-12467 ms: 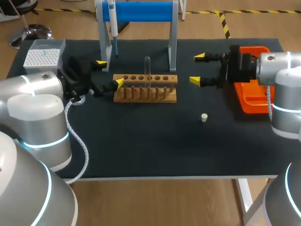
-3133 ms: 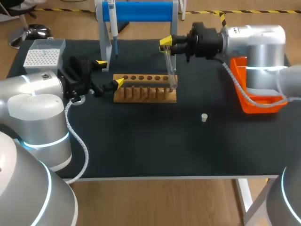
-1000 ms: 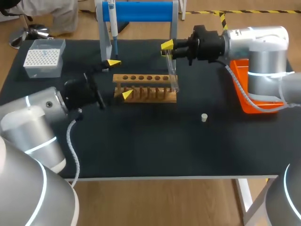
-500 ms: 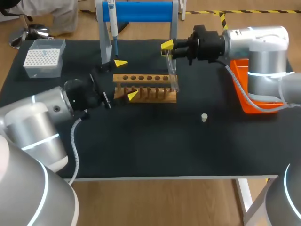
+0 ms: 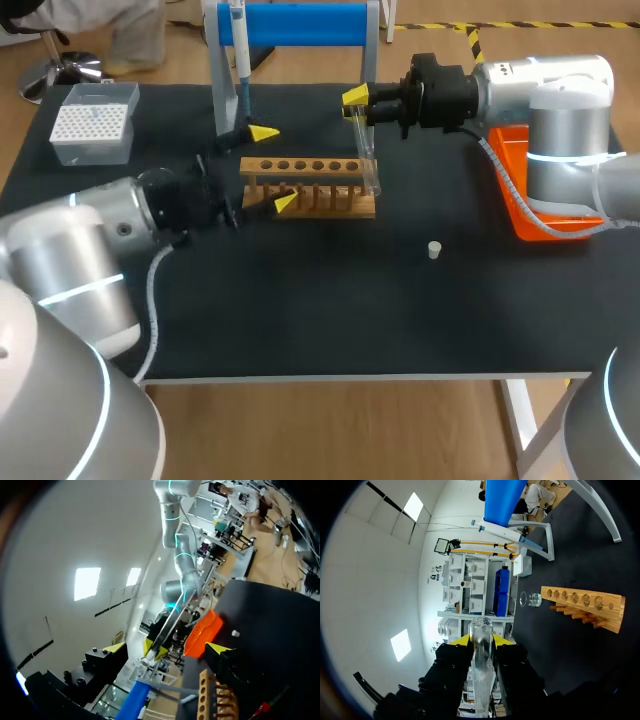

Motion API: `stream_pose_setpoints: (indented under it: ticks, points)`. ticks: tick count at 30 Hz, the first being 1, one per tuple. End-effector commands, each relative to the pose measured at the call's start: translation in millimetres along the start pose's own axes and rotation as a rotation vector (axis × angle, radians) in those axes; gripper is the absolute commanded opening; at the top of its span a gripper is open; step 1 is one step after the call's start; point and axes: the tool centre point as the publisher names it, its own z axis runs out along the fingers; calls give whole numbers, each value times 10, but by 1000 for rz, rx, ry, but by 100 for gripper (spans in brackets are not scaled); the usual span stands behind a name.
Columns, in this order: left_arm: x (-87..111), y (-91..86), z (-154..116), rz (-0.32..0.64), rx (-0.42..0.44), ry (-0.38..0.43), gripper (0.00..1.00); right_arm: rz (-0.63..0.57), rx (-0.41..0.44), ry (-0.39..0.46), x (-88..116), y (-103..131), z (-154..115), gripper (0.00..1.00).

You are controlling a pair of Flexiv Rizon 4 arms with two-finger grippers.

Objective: Invert the test tube, pick up the pipette, mount the tip to pipette, aspirate from beaker and dispense into the tube, eject the tip, return the pipette, and cap with the stopper.

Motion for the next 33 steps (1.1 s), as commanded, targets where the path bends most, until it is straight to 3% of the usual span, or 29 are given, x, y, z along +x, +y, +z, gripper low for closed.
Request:
stream_pose_setpoints:
  ticks: [1,5,9,28,33]
  points:
    - [-30,-96,215,145,-1,43,100,0,0,-3,10,-2,-6,0]
    - [-26,-162,373,237,12,98,100,0,0,-3,10,-2,-6,0]
    - [26,-208,520,257,33,155,100,0,0,-3,10,-2,-6,0]
    - [43,-205,524,246,50,154,100,0,0,-3,10,-2,-6,0]
    - [43,-205,524,246,50,154,100,75,-37,13,21,-15,-37,0]
